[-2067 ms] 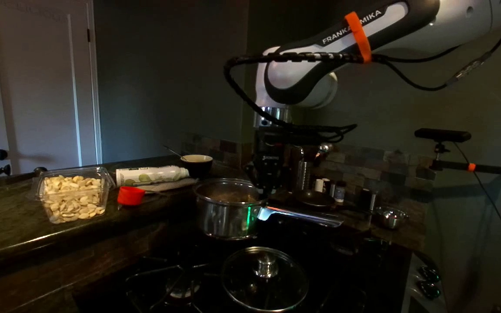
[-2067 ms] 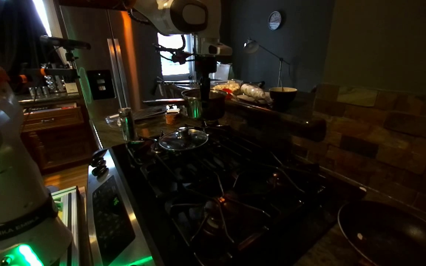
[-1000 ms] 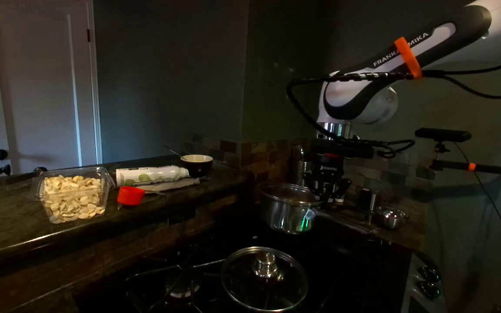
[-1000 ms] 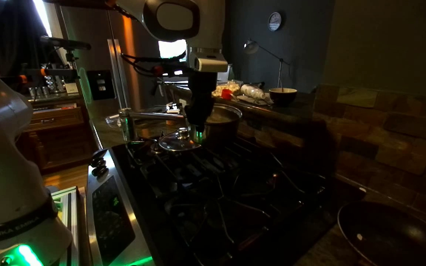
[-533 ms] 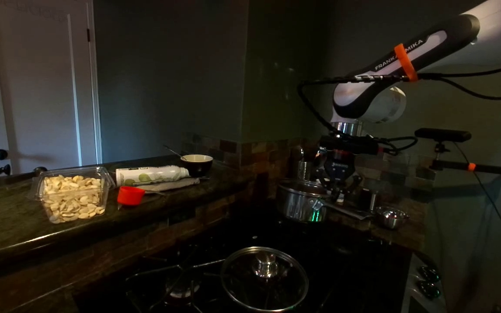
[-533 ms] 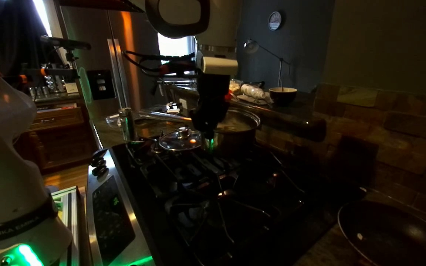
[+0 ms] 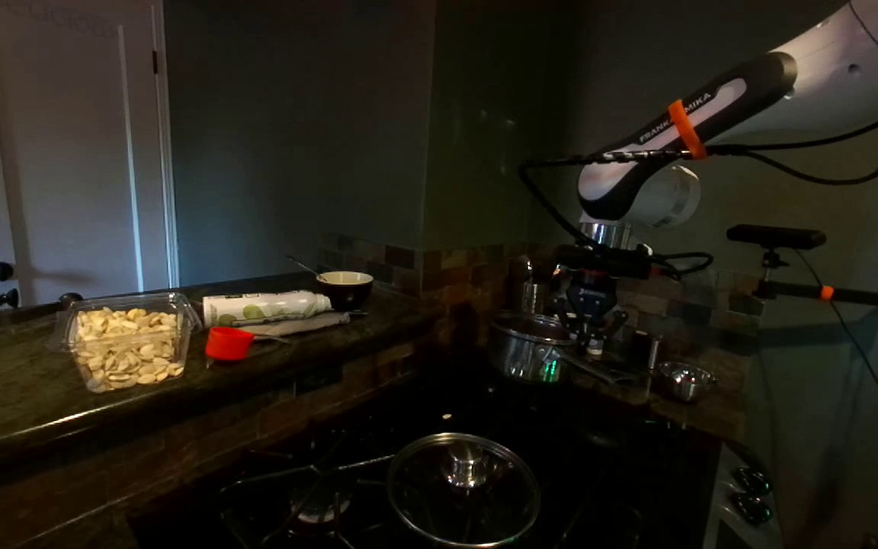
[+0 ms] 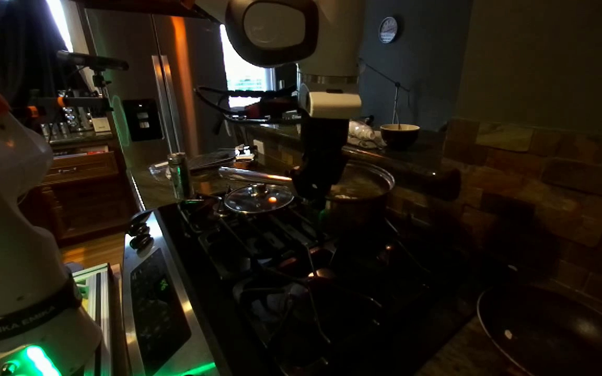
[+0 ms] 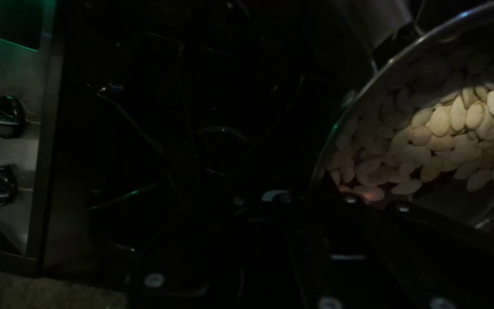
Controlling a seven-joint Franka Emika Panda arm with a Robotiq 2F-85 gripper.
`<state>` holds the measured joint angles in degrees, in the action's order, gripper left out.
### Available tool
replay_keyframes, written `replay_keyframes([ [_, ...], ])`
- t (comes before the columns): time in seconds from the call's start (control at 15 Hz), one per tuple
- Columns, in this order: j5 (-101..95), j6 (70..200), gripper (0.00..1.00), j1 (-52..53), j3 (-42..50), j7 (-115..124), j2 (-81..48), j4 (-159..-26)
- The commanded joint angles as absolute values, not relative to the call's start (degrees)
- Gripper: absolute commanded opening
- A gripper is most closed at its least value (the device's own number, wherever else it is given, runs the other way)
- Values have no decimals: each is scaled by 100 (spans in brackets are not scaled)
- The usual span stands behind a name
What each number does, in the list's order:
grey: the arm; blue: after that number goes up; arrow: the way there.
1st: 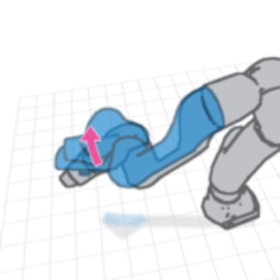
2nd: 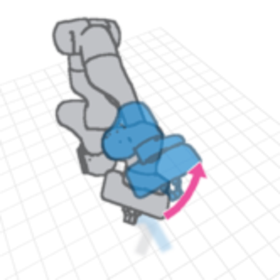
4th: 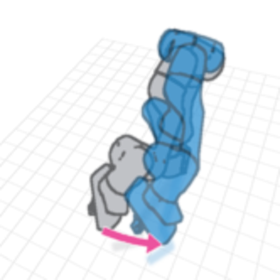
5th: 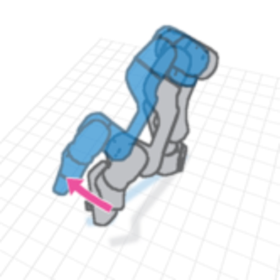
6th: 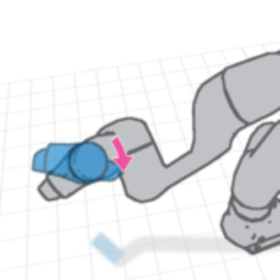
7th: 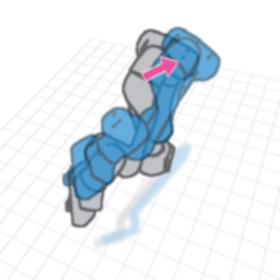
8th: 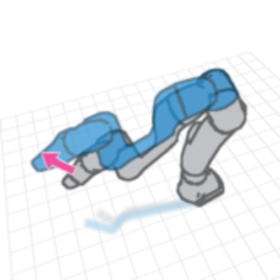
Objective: Remove the glass lid from the pot, put it on the stove and move the pot to the top right stove plate
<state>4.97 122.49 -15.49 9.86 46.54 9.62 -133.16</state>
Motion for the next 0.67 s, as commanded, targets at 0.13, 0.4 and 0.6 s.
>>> replay_keyframes([
  [0.13, 377, 12421, 2, -1474, 1017, 4828, 304, -12694],
  [0.4, 349, 12424, 2, -1405, 1075, 4918, -22, -12381],
  [0.6, 544, 12525, 2, -1368, 1087, 4885, -124, -12264],
])
